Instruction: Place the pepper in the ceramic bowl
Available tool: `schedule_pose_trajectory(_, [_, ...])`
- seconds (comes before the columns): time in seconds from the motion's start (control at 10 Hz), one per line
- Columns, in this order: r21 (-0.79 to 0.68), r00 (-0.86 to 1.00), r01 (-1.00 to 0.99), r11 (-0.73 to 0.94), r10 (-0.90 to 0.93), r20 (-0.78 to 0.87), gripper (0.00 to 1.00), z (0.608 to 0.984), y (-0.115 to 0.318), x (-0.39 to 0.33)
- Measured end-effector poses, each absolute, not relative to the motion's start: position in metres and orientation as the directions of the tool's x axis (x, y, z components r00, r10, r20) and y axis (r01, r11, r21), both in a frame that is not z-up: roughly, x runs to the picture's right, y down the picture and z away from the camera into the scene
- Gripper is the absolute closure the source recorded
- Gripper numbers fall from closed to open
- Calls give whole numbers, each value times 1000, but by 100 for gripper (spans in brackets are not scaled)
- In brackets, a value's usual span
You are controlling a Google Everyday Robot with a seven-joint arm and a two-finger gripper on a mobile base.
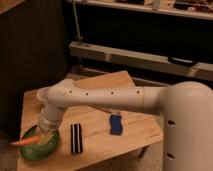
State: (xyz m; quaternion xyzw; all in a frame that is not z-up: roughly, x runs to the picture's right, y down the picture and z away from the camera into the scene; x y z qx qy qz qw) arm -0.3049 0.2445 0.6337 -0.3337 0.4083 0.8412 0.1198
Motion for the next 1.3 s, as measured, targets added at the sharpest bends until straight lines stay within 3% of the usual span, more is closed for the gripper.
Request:
schedule_pose_trajectory(0.4, [620, -810, -454, -640, 7, -586, 100, 689, 286, -316])
schedule_pose_trajectory(0.8, [616, -862, -381, -690, 23, -507, 99, 743, 226, -290])
schedule_pose_trajectory(1.0, [622, -867, -372, -689, 19, -498, 86, 759, 201, -279])
schedule_pose_trajectory(1.3, [649, -870, -357, -672, -13, -492, 55, 770, 185, -272])
